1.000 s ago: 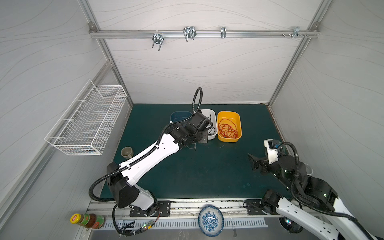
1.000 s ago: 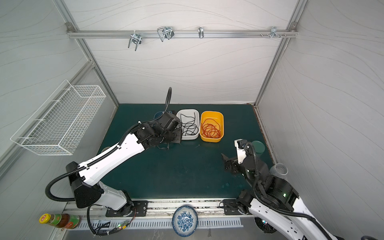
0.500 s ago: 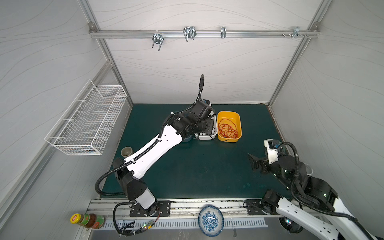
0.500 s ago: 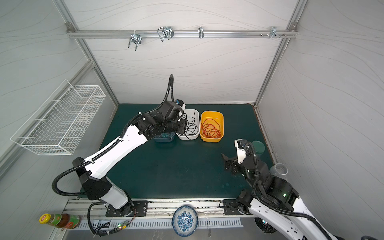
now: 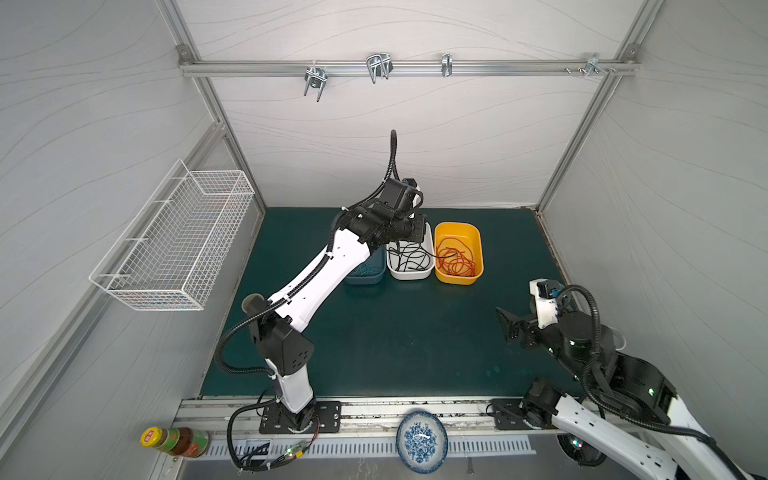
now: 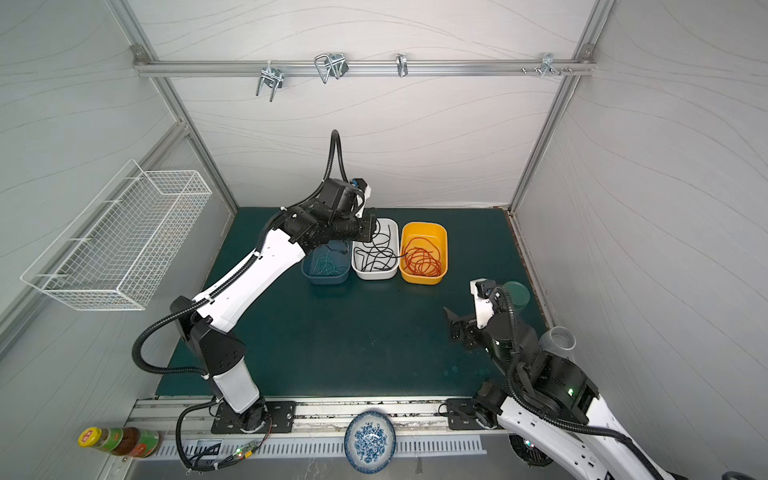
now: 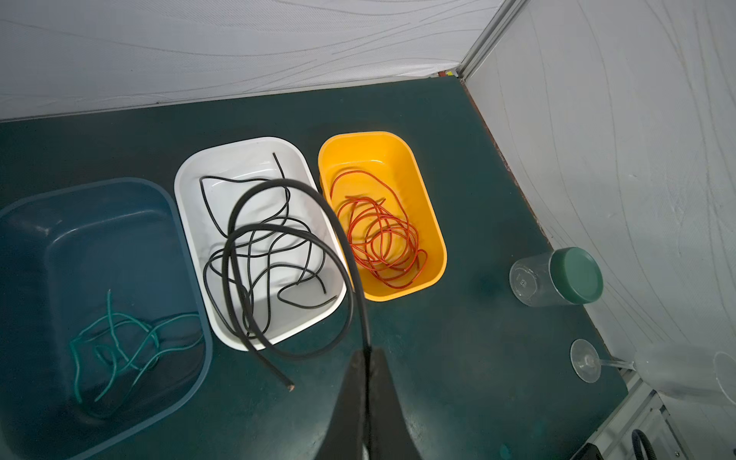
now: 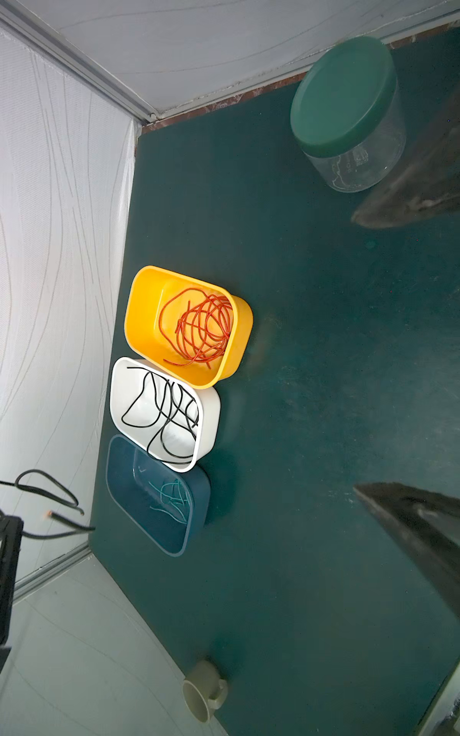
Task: Untangle the cables
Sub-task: 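Lift the black cable with the left gripper and carry it over the white bin, then lower the black cable into the white bin and open the left gripper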
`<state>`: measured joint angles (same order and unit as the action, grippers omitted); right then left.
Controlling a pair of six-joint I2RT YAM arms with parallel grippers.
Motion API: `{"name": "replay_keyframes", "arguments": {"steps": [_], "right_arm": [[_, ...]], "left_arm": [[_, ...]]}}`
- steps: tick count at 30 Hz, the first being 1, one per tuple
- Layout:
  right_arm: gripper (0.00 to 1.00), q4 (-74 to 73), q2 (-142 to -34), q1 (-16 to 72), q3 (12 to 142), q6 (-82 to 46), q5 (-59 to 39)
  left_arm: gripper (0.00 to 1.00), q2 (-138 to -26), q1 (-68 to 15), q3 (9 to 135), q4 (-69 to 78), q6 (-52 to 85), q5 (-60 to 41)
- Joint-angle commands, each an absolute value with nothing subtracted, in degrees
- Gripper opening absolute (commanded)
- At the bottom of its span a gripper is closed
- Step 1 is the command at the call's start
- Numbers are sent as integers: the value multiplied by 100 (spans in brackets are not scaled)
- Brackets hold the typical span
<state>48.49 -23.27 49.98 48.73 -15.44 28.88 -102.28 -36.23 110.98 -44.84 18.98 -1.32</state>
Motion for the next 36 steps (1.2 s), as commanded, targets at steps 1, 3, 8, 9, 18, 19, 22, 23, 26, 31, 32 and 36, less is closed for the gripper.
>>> {"name": "replay_keyframes", "arguments": {"steps": [1,3,8,9,18,19,22,23,26,31,32,36], "right_arm": [[99,4750,-2226,5014,4847,-1530,2988],[99,4746,-2215,5017,4843,-1535,2988],[99,4736,-2190,5011,4843,-1535,2988],[99,4736,-2180,5017,4850,-1525,2988],[99,4700,-2263,4986,4848,-1486,2932],[99,4702,-2259,4968,4847,-1489,2931],[99,4668,-2245,4860,4838,-1464,2868],[99,4639,-2258,4812,4839,-1444,2809],[99,4608,-2278,4666,4825,-1421,2676],[99,4572,-2294,4518,4819,-1412,2569],[99,4570,-2294,4502,4816,-1408,2545],[99,4570,-2285,4499,4812,-1411,2535]], "left_arm": [[0,-10574,-3470,11459,-4193,1782,-382],[0,-10764,-3421,11568,-4185,1738,-376],[0,-11252,-3262,11768,-4123,1679,-423],[0,-11323,-3222,11763,-4097,1694,-462],[0,-12030,-3002,11902,-3894,1641,-605],[0,-12077,-2981,11877,-3833,1665,-694],[0,-12275,-2928,11855,-3694,1794,-950],[0,-12335,-2911,11855,-3650,1844,-1034],[0,-12496,-2887,11828,-3548,1973,-1189],[0,-12695,-2883,11663,-3356,2142,-1435],[0,-12727,-2883,11606,-3324,2157,-1457],[0,-12809,-2874,11427,-3247,2180,-1375]]}}
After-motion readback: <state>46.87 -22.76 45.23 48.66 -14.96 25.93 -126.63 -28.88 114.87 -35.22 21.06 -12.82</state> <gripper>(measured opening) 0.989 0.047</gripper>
